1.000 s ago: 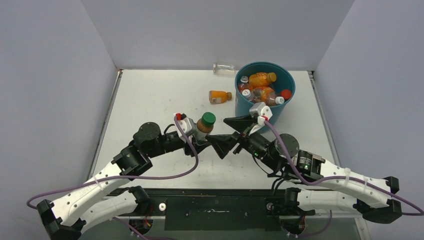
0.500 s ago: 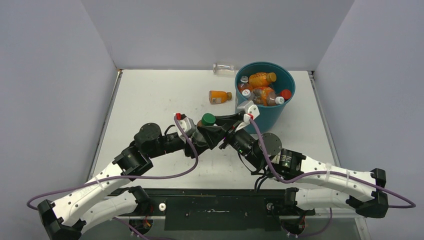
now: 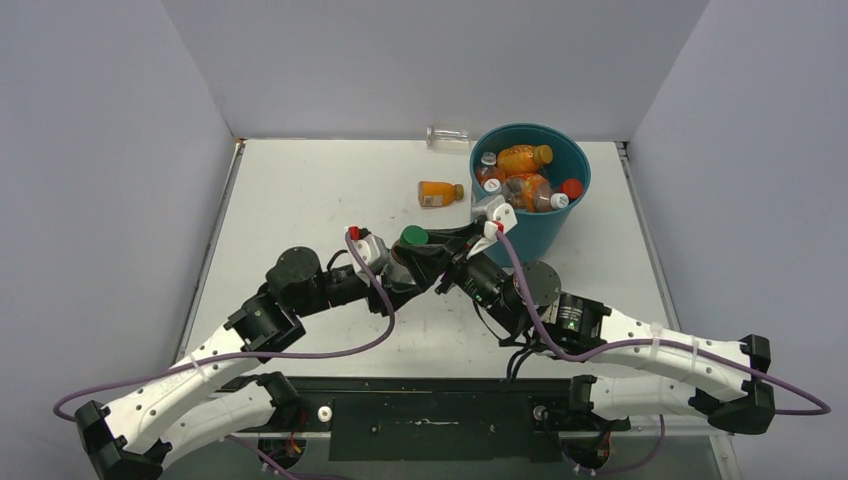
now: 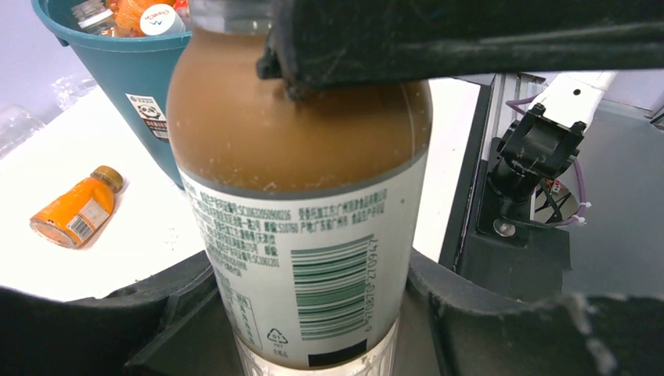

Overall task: Put the plastic bottles in the bin
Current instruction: Pick up the plastic bottle from the corner of the board, then place the plastic bottle in the trash bin.

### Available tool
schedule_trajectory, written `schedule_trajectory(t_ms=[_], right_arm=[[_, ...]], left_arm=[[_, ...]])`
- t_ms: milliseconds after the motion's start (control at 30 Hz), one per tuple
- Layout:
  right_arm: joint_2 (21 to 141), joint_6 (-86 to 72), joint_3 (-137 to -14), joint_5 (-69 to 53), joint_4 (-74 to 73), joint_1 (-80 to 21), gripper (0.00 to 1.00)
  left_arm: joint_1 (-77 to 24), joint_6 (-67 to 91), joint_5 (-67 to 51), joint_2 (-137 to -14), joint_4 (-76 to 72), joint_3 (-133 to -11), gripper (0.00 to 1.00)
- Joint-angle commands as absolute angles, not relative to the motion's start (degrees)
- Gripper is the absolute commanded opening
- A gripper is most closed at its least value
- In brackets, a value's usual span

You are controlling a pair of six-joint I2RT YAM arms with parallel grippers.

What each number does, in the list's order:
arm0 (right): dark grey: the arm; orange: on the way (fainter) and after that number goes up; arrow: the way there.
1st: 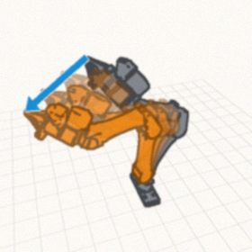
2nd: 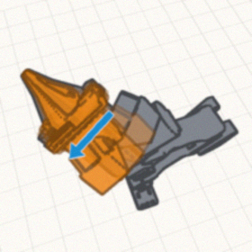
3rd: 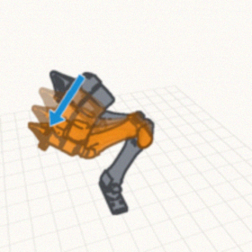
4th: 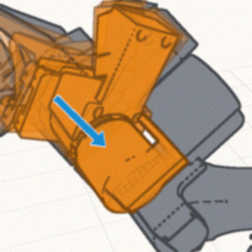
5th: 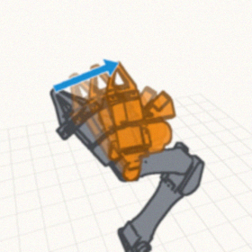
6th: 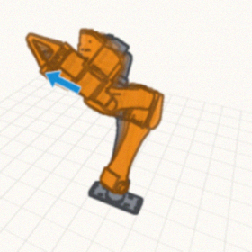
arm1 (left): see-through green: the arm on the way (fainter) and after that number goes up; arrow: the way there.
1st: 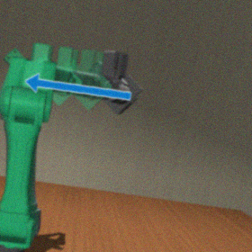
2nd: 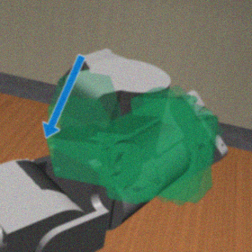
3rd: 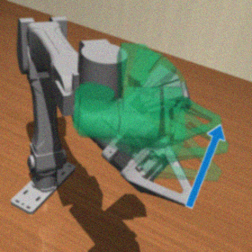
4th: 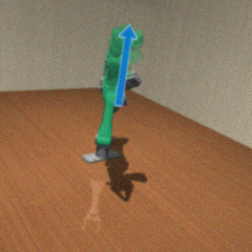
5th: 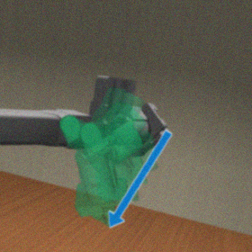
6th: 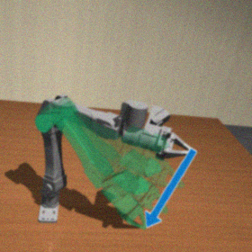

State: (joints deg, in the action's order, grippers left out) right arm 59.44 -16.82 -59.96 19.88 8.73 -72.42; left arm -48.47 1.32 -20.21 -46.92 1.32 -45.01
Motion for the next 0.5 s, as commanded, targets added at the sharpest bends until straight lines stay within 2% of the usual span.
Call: schedule_trajectory(t_ms=[0,67,100,133,300,367,467], right_arm=[[59.70,-17.05,-63.02,20.23,8.16,-72.08,0.05],[59.08,-15.70,-64.50,21.03,6.57,-72.11,0.05],[58.81,-14.67,-65.92,22.41,5.19,-72.15,0.05],[58.46,-13.17,-67.61,24.17,3.67,-72.11,0.05],[56.33,-1.93,-76.17,36.83,3.58,-72.02,0.05],[55.11,5.16,-76.35,42.03,10.40,-72.06,0.05],[54.00,20.23,-71.82,47.46,29.94,-71.64,0.05]], left_arm=[[-48.69,0.28,-21.02,-46.02,-3.37,-44.71,0.24],[-49.03,0.28,-19.76,-45.23,-4.91,-43.64,0.79],[-49.14,0.29,-18.53,-44.64,-5.91,-42.95,0.99],[-49.26,0.34,-16.81,-44.09,-6.85,-42.49,0.97],[-49.12,0.31,-8.49,-41.22,-11.34,-40.21,0.96],[-49.00,-0.52,-6.82,-40.13,-13.40,-38.84,0.96],[-48.96,-1.69,-5.87,-39.23,-14.66,-37.83,0.96]])
